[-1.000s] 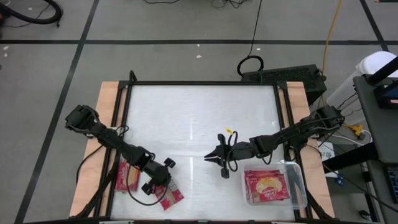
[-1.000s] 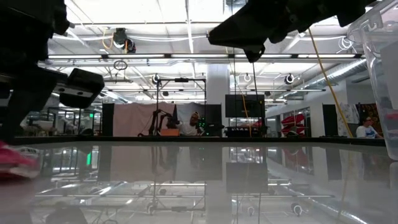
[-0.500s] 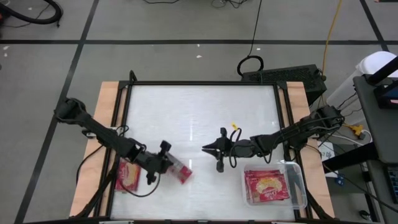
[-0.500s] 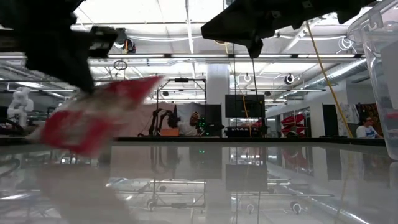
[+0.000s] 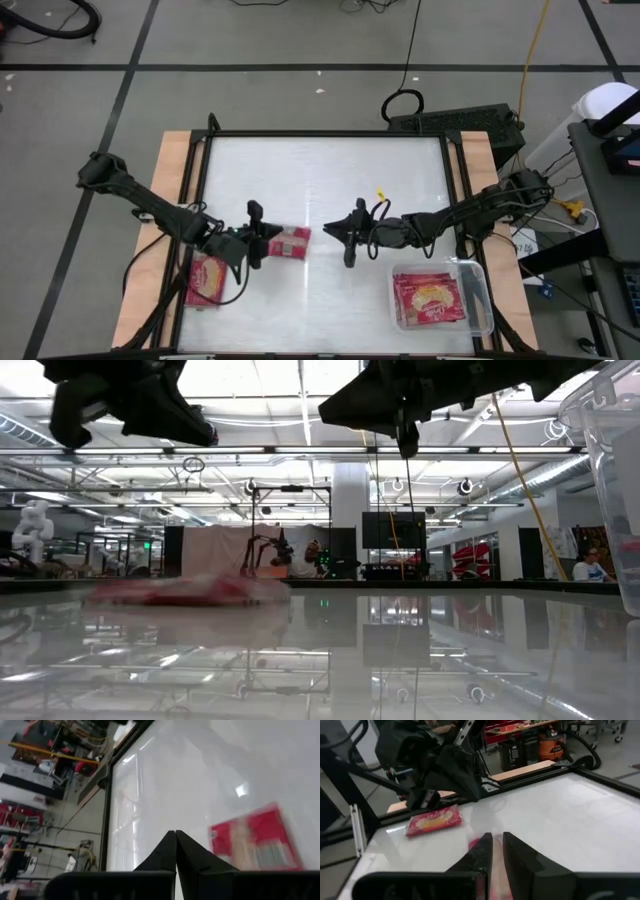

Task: Sort popcorn bags into baskets
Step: Put the red popcorn pack into the transparent bin

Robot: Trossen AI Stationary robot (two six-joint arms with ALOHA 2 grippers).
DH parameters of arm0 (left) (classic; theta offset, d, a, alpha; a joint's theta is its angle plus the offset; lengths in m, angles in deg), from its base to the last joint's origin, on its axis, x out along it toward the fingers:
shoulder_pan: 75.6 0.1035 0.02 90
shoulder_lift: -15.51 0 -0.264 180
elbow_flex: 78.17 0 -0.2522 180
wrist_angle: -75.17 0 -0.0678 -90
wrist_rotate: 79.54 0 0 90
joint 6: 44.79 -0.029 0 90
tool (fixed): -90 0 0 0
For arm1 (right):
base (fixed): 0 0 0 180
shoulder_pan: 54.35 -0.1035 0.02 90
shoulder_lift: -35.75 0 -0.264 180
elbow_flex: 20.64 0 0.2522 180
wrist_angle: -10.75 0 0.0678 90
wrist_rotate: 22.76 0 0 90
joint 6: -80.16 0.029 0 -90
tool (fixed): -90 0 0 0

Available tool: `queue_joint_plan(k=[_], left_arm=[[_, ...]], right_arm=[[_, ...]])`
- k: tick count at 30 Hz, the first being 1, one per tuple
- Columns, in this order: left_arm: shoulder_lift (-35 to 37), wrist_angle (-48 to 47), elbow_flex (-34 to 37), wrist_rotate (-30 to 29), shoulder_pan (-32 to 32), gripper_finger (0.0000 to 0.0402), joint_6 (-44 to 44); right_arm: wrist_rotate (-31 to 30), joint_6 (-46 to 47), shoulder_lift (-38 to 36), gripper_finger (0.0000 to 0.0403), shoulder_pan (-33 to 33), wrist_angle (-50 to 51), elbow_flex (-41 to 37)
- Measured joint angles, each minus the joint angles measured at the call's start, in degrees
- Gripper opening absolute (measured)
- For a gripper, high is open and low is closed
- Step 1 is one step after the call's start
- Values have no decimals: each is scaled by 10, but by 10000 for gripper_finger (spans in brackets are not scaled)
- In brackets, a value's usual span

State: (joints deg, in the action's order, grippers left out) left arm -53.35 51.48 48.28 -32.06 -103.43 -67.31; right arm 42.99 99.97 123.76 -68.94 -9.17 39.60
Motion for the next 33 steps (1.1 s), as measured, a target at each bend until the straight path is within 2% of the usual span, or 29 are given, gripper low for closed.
queue_joint_plan(k=[4,7,10,14,18,21,26,33], left_arm=[[0,-1,0,2,21,3,4],[0,-9,0,34,43,3,33],[0,-29,0,79,73,11,101],[-4,-81,0,183,116,44,195],[-14,-157,0,231,141,96,261],[-25,-180,5,260,142,134,281],[-24,-137,55,321,134,178,322],[-24,-121,92,323,78,204,402]], right_arm=[[0,31,2,35,0,-3,0],[1,33,14,36,0,-11,0],[3,35,30,40,0,-26,0],[4,35,56,41,0,-47,0],[22,32,76,41,3,-79,0],[37,32,86,41,7,-85,0],[42,24,86,41,7,-82,0],[51,-21,86,41,7,-81,0]])
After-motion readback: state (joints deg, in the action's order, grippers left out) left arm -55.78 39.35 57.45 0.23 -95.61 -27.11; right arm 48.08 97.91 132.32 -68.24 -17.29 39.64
